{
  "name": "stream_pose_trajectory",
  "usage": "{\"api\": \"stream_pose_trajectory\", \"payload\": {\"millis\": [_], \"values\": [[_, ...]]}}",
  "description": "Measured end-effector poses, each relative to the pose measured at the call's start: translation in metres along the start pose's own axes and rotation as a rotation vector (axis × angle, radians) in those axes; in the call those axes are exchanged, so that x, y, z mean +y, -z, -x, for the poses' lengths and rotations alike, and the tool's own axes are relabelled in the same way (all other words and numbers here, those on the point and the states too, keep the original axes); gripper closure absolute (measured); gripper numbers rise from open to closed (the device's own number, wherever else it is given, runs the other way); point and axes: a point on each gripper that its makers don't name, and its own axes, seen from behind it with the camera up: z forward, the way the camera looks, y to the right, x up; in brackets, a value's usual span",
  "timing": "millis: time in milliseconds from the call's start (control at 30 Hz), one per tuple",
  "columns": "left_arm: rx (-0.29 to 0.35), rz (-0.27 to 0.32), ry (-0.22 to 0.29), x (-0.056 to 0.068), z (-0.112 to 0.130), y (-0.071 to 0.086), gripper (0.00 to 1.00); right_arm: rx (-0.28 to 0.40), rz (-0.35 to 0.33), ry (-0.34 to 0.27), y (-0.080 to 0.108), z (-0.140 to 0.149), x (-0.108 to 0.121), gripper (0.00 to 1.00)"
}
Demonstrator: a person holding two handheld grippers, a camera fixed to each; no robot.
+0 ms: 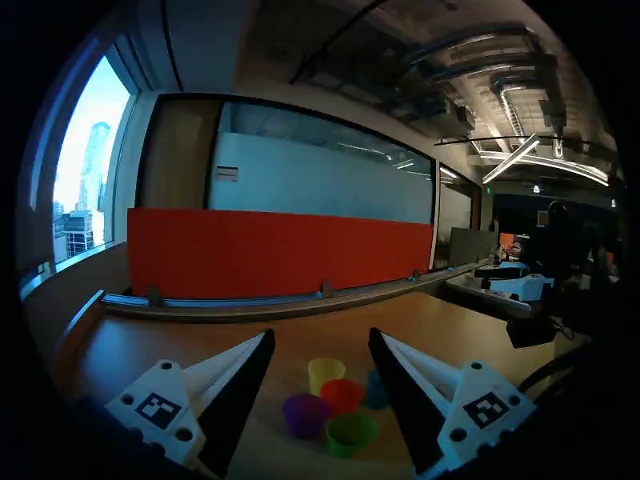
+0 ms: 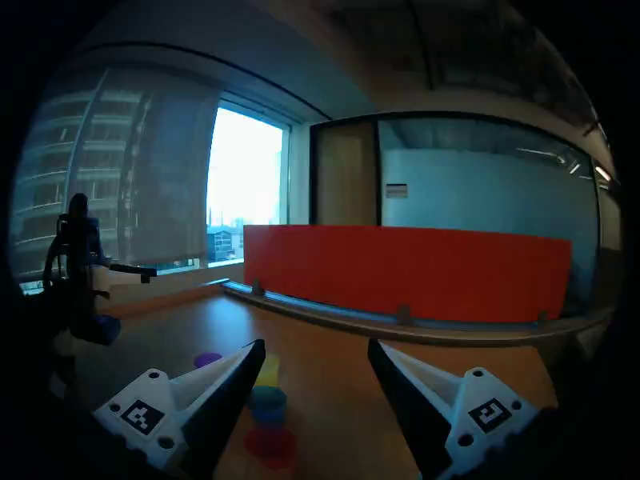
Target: Pour water
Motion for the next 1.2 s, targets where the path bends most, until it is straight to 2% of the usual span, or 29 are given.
{"api": "stream_pose_trajectory", "payload": {"millis": [267, 500, 867, 1067, 1200], "values": [[-0.044, 0.041, -0.003, 0.005, 0.007, -0.003, 0.13, -0.043, -0.062, 0.039, -0.007, 0.001, -0.01, 0.01], [-0.076, 0.064, -0.036, 0.005, 0.012, -0.006, 0.13, -0.099, -0.105, 0.078, -0.012, 0.011, -0.012, 0.01], [-0.152, 0.115, -0.079, 0.015, 0.031, -0.007, 0.13, -0.193, -0.199, 0.12, -0.017, 0.022, -0.022, 0.0], [-0.187, 0.138, -0.11, 0.02, 0.042, -0.005, 0.13, -0.217, -0.227, 0.151, -0.022, 0.026, -0.023, 0.0], [-0.21, 0.148, -0.112, 0.023, 0.051, -0.002, 0.13, -0.236, -0.245, 0.156, -0.026, 0.03, -0.024, 0.0]]}}
